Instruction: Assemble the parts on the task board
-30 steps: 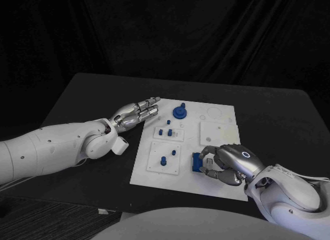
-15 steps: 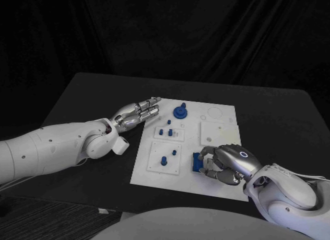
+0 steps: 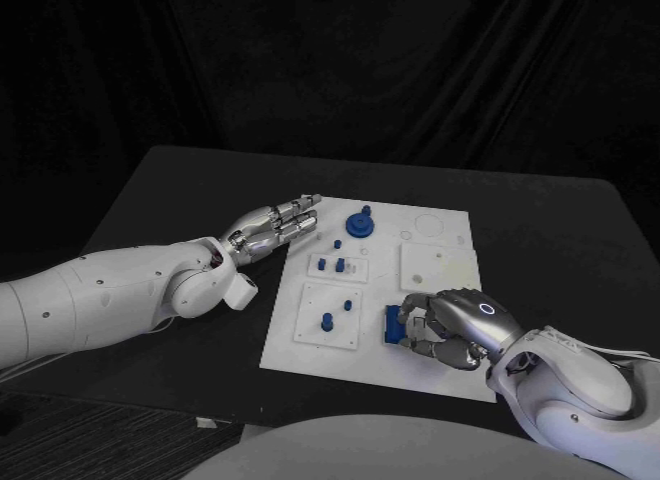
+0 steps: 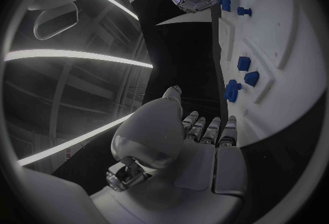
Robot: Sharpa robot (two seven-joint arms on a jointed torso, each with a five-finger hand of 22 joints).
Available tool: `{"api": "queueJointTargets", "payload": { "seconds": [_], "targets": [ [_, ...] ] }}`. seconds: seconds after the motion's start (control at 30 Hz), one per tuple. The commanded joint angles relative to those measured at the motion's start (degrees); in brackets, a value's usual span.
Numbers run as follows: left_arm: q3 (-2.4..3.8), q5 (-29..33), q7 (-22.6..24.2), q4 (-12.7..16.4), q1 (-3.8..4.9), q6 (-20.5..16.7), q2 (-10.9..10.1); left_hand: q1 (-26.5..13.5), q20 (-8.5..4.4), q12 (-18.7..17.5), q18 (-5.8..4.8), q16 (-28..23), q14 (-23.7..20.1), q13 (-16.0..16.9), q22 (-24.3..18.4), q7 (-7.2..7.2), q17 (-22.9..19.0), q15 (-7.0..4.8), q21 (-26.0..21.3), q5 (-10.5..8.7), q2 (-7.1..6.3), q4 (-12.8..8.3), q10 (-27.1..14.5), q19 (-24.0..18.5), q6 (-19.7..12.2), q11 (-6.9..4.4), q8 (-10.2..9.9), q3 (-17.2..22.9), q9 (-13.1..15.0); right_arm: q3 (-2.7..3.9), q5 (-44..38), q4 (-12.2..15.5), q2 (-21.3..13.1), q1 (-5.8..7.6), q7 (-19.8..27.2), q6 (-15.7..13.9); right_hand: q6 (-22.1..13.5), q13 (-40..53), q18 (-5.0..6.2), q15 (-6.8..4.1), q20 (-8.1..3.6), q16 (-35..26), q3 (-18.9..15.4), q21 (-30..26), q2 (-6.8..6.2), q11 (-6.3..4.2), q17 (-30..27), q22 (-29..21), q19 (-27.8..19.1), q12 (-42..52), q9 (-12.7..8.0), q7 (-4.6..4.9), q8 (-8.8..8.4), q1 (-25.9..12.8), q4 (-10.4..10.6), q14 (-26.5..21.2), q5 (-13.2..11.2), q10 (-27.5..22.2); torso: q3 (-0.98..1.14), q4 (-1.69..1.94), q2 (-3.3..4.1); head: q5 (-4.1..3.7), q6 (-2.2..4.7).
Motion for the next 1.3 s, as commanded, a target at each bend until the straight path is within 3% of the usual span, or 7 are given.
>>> {"api": "queueJointTargets", "payload": {
  "seconds": [0.03, 0.4, 0.53, 0.7, 0.87, 1.07, 1.3],
  "targets": [
    [0.05, 0.06, 0.65, 0.18, -0.08, 0.6, 0.08, -0.63, 0.46, -0.2, -0.37, -0.21, -0.12, -0.09, 0.07, 0.44, -0.06, 0.46, -0.13, 0.36, -0.08, 0.02, 0.01, -0.04, -0.08, 0.38, 0.19, 0.34, 0.05, -0.03, -0.05, 0.55, -0.43, -0.18, 0.2, -0.42, -0.56, 15.07, -0.02, -0.29, -0.11, -0.02, -1.01, -0.15, -0.34, -0.3, 6.51, 11.55, 1.39, 0.15, 0.79, -0.04, 0.42, -1.32, 0.55, 4.45, -2.55, 5.95, 0.02, 0.04, 0.03, 0.04, -0.01],
    [0.05, 0.06, 2.77, 0.65, -0.08, -0.56, -0.42, -0.5, 0.35, -0.2, -0.1, -0.21, -0.12, -0.09, 0.13, -0.02, -0.06, -0.05, -0.07, 0.42, -0.24, -0.19, 0.01, 0.03, 0.2, 0.76, 0.21, 0.45, 0.08, 0.22, 8.31, 6.81, -6.21, 1.79, 4.47, -9.75, -0.03, 15.07, -0.3, -0.51, -0.34, 0.08, -3.08, 1.12, -1.21, -0.51, 6.79, 11.93, 1.98, 0.15, 2.84, -0.47, 0.37, -4.71, 5.25, 4.53, -6.48, 5.95, 0.07, 0.23, -0.02, -0.23, -0.01],
    [0.06, 0.06, 4.82, 0.76, -0.08, -2.58, -0.53, -0.55, -0.5, -0.2, 0.58, -0.21, -0.12, -0.09, 0.06, -0.75, -0.06, -1.74, -0.13, 0.45, -0.72, -0.14, 0.01, -0.05, 0.85, 1.07, 0.3, 0.06, 0.15, 0.26, 16.54, 7.62, -9.31, 6.2, 4.6, -8.07, -0.45, 15.07, -0.23, -0.1, -0.05, 0.02, -2.05, 0.78, 0.49, 0.03, 6.6, 11.81, 1.83, 0.15, 2.35, 0.05, -1.99, -3.56, 5.6, 4.48, 1.11, 5.95, -0.09, 0.16, -0.14, -0.64, -0.01],
    [0.06, 0.05, 6.98, 0.79, -0.07, -5.65, -0.03, -0.54, -1.81, -0.2, 1.18, -0.21, -0.12, -0.09, -0.06, -0.65, -0.06, -3.54, -0.24, 0.45, -1.53, 0.48, 0.01, -0.18, 2.28, 0.73, 0.57, -0.95, 0.31, 0.23, 22.33, 6.61, -12.41, 9.9, -0.62, 2.68, 4.54, 15.07, -0.12, 0.6, 0.61, -0.06, -0.85, 0.37, 1.92, 0.82, 6.33, 11.67, 1.62, 0.15, 1.51, 0.11, -4.22, -2.65, 5.39, 4.41, 8.21, 5.95, -0.27, 0.6, -0.26, -1.34, -0.01],
    [0.06, 0.04, 9.47, 1.7, -0.06, -9.69, -0.2, 0.12, -4.59, -0.18, 1.35, -0.21, -0.12, -0.08, -0.15, -1.09, -0.06, -6.45, -0.33, -0.55, -2.9, 3.08, 0.06, -0.27, 4.11, -1.2, 0.77, -2.64, 0.45, 0.22, 27.18, 5.43, -13.67, 11.77, -8.74, 16.05, 11.96, 15.07, 0.24, -0.08, 0.13, -0.91, 1.17, -1.14, 1.38, -0.01, 4.25, 11.19, 0.98, 0.15, -0.18, -0.83, -9.75, -0.41, 4.29, 3.99, 10.79, 5.95, -0.22, 0.46, -0.23, -1.3, -0.01],
    [0.07, 0.04, 10.74, 2.19, -0.05, -12.26, -0.46, 0.56, -5.73, -0.18, 1.31, -0.21, -0.12, -0.07, -0.15, -1.35, -0.06, -7.51, -0.33, -0.04, -2.82, 3.21, 0.07, -0.27, 4.77, -1.96, 0.81, -2.84, 0.5, 0.2, 33.55, 3.63, -13.5, 13.9, -18.7, 28.74, 14.0, 15.07, 0.42, 0.14, 0.22, -2.15, 1.19, -2.21, 0.48, 0.39, 1.32, 10.86, 0.68, 0.15, -1.82, -0.25, -16.6, -1.39, 3.81, 3.51, 6.96, 5.95, -0.24, 0.48, -0.26, -1.84, -0.01],
    [0.06, 0.05, 10.65, 1.9, -0.05, -12.23, 0.19, 0.58, -5.84, -0.2, 1.22, -0.21, -0.12, -0.09, -0.15, -1.22, -0.06, -7.47, -0.33, 0.1, -2.44, 3.28, 0.01, -0.27, 4.6, -1.88, 0.72, -2.79, 0.46, 0.0, 31.13, 2.42, -12.79, 14.78, -21.98, 30.08, 20.02, 15.07, -0.11, -0.32, -0.09, -2.98, 0.35, 0.21, -0.13, -0.25, -0.75, 11.65, 1.88, 0.15, -3.26, -1.0, -21.56, -1.47, 1.86, 3.33, -0.65, 5.95, -0.25, 0.71, -0.19, -2.8, -0.01]
  ]
}}
